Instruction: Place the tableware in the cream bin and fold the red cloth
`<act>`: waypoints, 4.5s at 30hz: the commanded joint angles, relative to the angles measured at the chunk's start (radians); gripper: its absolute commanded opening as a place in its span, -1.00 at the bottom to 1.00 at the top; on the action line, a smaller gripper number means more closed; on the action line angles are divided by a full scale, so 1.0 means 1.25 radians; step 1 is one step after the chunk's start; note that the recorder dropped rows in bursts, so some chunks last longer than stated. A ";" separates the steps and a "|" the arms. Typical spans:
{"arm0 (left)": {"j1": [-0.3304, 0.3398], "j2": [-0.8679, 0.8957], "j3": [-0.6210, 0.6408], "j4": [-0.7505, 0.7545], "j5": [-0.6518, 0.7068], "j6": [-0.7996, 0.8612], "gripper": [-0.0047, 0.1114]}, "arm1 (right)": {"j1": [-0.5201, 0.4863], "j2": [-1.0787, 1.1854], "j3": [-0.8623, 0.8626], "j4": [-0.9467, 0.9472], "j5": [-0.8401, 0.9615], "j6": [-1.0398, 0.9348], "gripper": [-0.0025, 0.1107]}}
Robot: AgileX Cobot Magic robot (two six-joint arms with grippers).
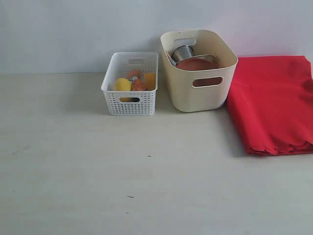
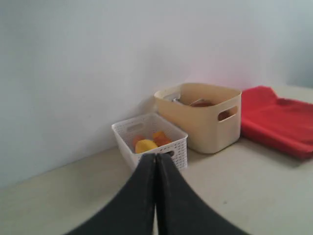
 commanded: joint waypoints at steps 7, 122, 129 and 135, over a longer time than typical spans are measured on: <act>0.032 -0.002 0.120 0.168 -0.052 -0.005 -0.90 | 0.002 -0.004 0.002 0.005 -0.008 0.000 -0.96; 0.249 -0.002 0.206 0.556 -0.033 -0.706 -0.90 | 0.002 -0.004 0.002 -0.025 -0.015 -0.045 -0.96; 0.249 -0.002 0.206 0.556 -0.033 -0.708 -0.90 | 0.002 0.002 0.045 -0.011 -0.130 0.004 -0.96; 0.249 -0.002 0.206 0.556 -0.033 -0.705 -0.90 | 0.002 -0.017 0.094 -0.146 -0.136 0.158 -0.96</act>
